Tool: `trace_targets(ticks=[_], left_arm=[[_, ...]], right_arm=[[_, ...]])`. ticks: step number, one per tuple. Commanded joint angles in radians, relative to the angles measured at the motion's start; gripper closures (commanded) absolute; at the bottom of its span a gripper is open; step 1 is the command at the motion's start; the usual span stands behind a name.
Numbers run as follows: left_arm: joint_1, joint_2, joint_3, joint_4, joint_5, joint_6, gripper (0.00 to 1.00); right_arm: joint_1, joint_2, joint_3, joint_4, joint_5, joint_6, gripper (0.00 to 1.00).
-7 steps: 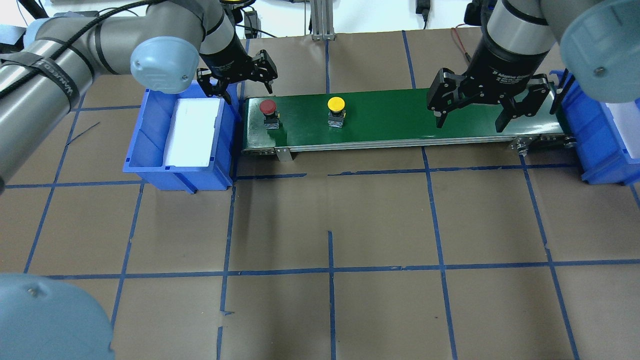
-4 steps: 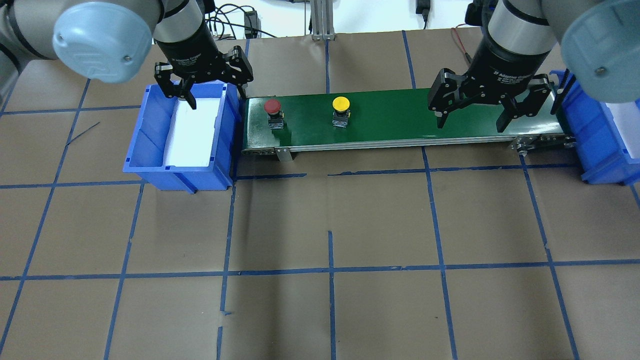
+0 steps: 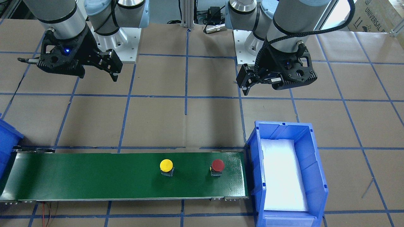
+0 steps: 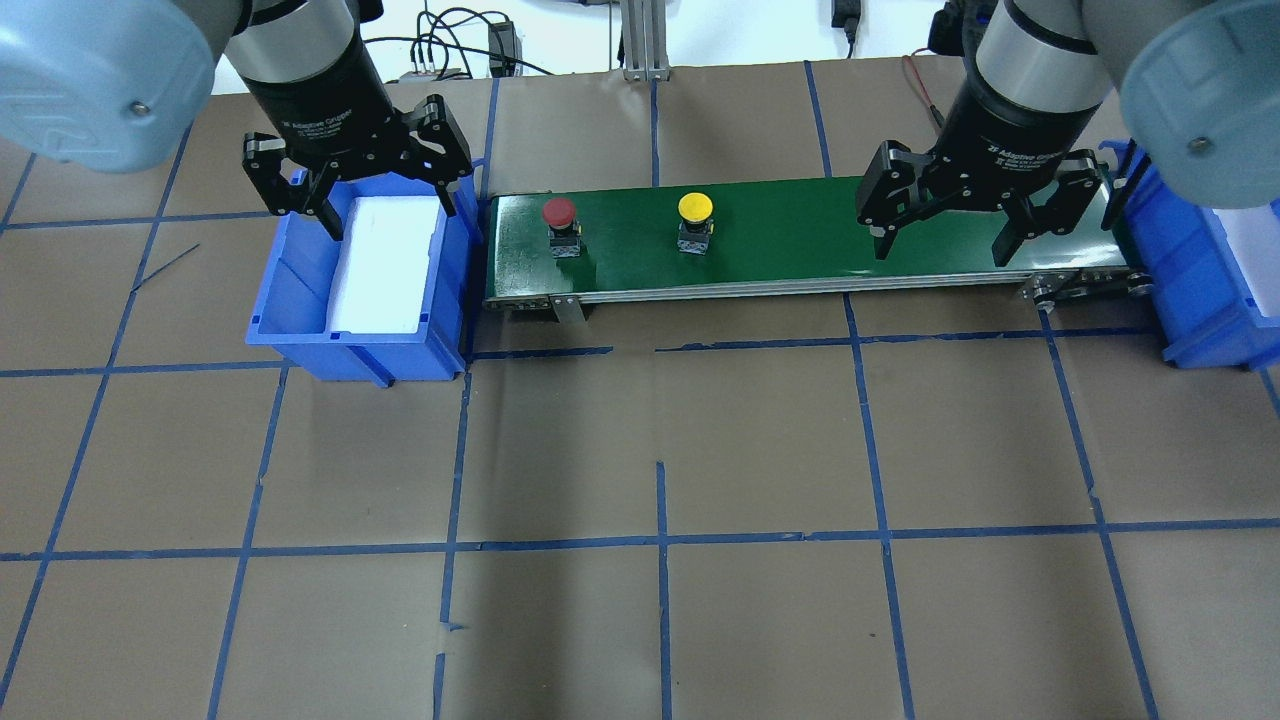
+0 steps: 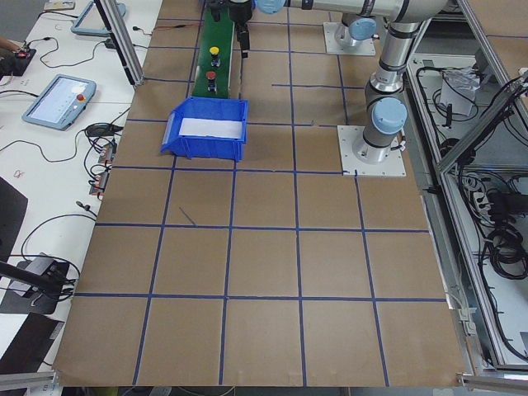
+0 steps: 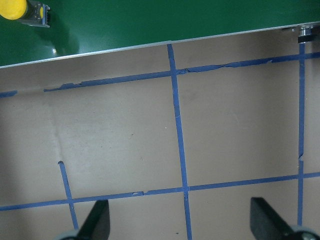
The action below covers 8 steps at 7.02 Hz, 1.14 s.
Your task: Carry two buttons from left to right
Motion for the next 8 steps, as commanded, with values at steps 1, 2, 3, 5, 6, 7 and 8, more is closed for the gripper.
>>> trace_targets(ticks=[1,2,3,5,6,7,8], left_arm=[[0.007,-0.014,-0.003,0.001,-0.003,0.075,0.0],[0.007,-0.03,-0.002,0.0,-0.002,0.089,0.0],[0.007,-0.031,-0.003,0.0,-0.003,0.089,0.0],[0.007,-0.033,-0.003,0.001,-0.002,0.089,0.0],[0.007,-0.035,-0.003,0.001,-0.003,0.089,0.0],[0.007,-0.035,-0.003,0.001,-0.003,0.089,0.0],[0.007,-0.035,-0.002,0.001,-0.003,0.089,0.0]], right_arm=[[-0.001,0.0,0.0,0.001,0.0,-0.001,0.0],[-0.002,0.0,0.0,0.0,-0.003,-0.001,0.0],[-0.002,0.0,0.0,0.0,-0.003,-0.001,0.0],[-0.004,0.0,0.002,0.0,-0.005,-0.001,0.0],[-0.005,0.002,0.002,0.0,-0.009,-0.001,0.0],[-0.007,0.002,0.002,0.0,-0.009,-0.001,0.0],[-0.007,0.002,0.002,0.0,-0.009,-0.001,0.0]])
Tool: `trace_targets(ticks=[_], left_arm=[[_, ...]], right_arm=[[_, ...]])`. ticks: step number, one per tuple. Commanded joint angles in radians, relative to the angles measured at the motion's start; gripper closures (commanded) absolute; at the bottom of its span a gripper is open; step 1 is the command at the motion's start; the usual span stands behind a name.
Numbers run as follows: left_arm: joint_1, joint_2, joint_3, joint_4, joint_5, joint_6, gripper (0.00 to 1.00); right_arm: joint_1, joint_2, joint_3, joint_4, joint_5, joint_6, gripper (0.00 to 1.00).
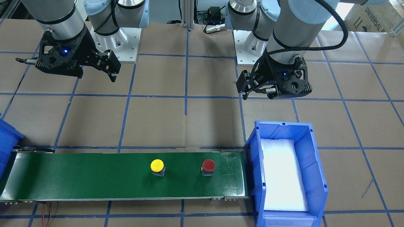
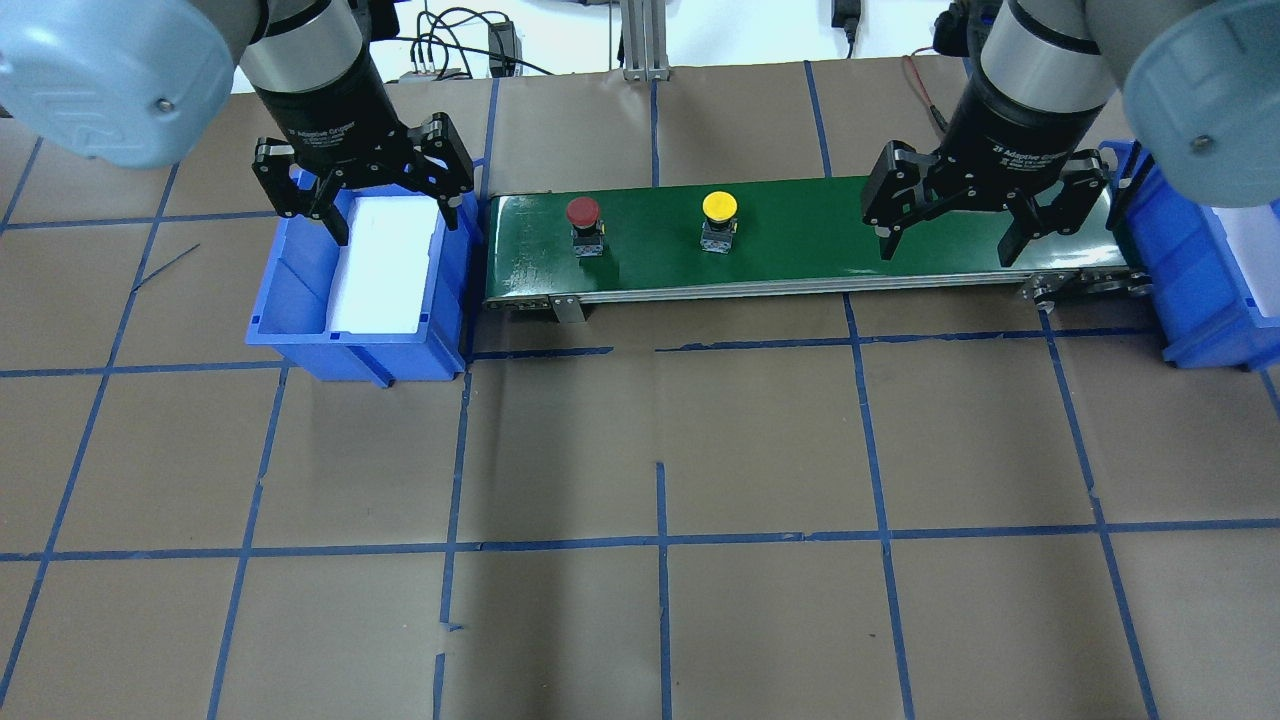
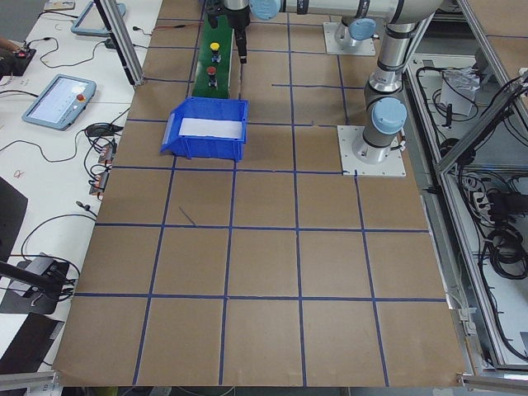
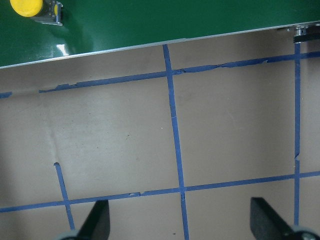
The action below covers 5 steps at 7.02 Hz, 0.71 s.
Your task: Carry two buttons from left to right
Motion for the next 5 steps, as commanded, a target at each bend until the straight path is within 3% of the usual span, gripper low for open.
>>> trace_targets(ticks=[1,5], left_arm=[[0.0,0.0,0.001,0.0,0.0,0.0,0.0],[0.0,0.0,0.001,0.014,0.0,0.0,0.0]], right_arm=[[-0.001,-0.001,0.002,0.0,-0.001,0.0,0.0],[-0.001,0.0,0.002,-0.002,-0.001,0.0,0.0]])
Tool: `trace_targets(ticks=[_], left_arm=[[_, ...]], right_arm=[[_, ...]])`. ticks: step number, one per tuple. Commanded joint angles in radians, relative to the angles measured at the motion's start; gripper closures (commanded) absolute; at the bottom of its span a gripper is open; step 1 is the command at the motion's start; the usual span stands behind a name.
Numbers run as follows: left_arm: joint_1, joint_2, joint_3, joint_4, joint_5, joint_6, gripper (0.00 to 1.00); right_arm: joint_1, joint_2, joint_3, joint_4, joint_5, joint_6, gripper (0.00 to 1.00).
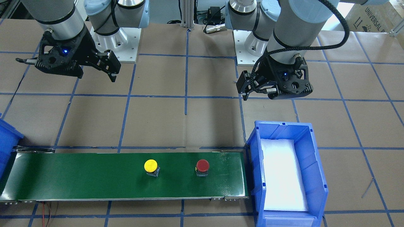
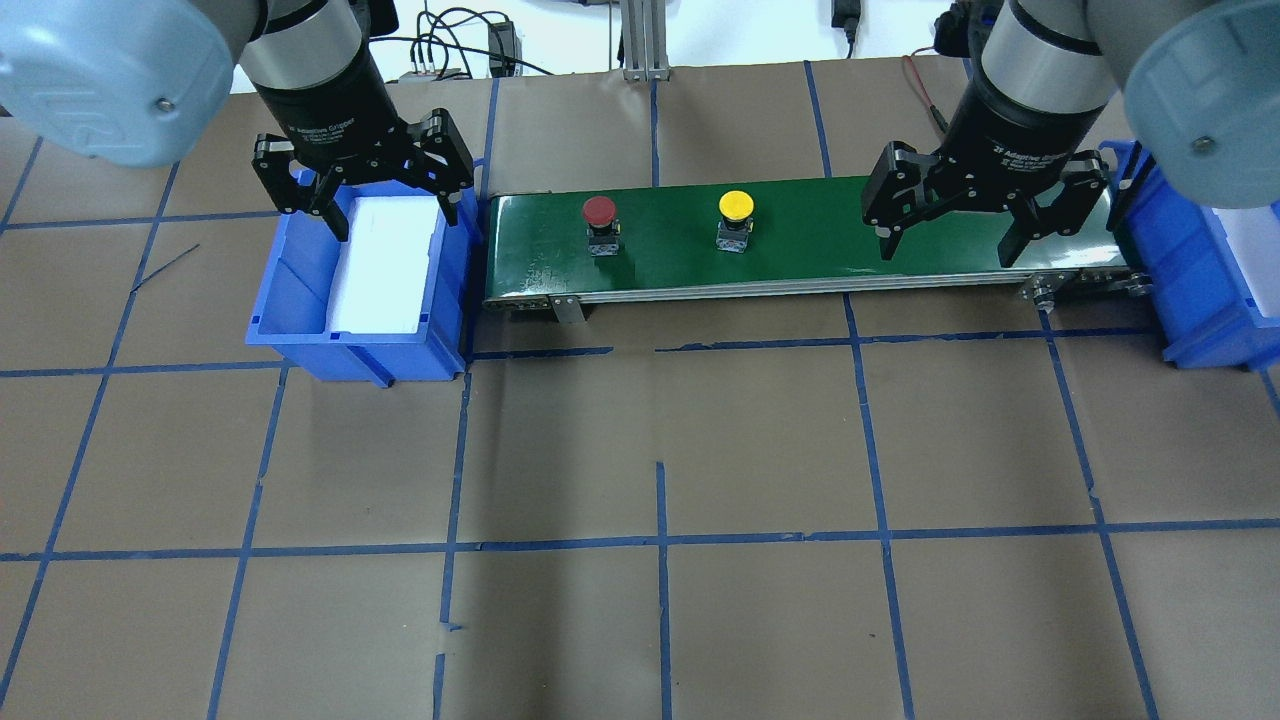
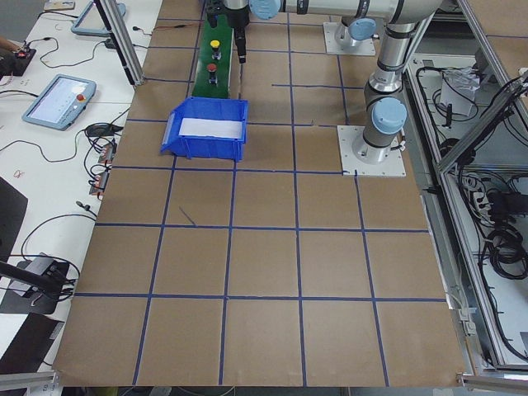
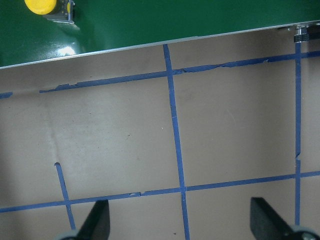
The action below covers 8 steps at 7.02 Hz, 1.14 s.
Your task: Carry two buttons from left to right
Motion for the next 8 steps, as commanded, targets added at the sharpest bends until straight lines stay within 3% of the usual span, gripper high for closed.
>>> trace_targets(ticks=[1,6,8], left_arm=[[0.0,0.006,0.001,-0.008,0.005,-0.002,0.0],[0.017,0.021,0.002,-0.012,0.007,0.0,0.0],[0.138,0.035,0.001,-0.056,-0.004,0.062,0.0]], right_arm=[[0.0,0.001,0.0,-0.001,-0.003,-0.001,0.0],[-0.002,0.001,0.0,-0.001,-0.006,-0.003,0.0],[-0.002,0.001,0.0,-0.001,-0.006,-0.001,0.0]])
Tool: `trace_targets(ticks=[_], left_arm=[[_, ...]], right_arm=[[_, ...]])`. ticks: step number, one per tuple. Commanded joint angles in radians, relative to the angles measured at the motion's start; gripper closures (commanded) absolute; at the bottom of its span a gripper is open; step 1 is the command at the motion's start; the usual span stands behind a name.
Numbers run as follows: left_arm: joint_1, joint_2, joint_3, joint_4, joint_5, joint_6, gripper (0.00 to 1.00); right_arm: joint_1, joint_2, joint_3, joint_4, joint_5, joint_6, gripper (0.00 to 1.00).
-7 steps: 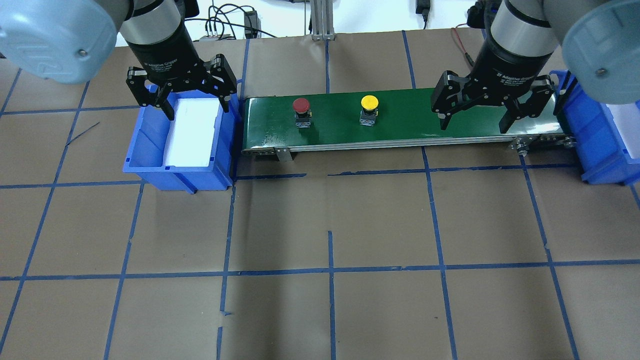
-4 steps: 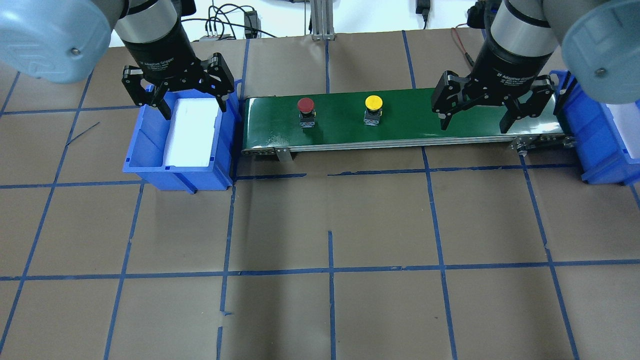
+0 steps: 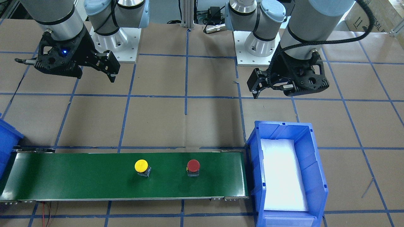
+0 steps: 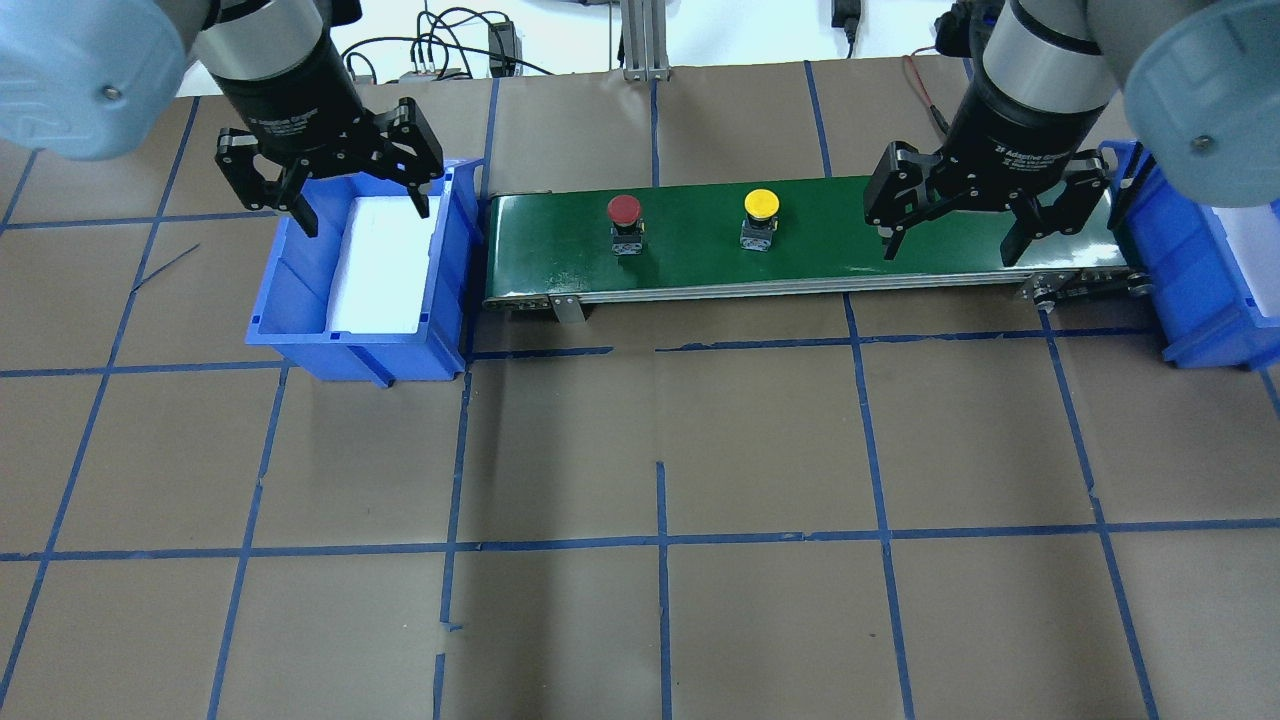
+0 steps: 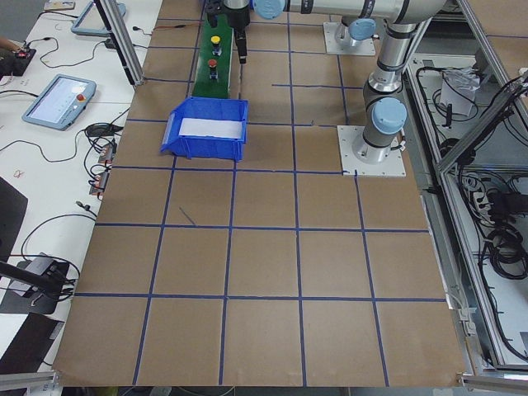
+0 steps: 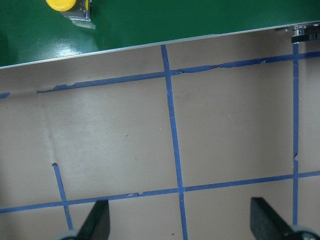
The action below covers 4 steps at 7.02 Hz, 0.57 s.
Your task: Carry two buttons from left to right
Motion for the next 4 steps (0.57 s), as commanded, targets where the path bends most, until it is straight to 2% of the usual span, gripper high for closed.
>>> trace_targets(ticks=[1,4], left_arm=[[0.069,0.021,-0.004,-0.061,0.0,0.099,0.0],[0.034,0.032,-0.021,-0.056,0.038,0.1,0.0]], right_arm=[[0.0,0.0,0.0,0.002,0.0,0.001,0.0],[0.0,0.0,0.0,0.002,0.0,0.001,0.0]])
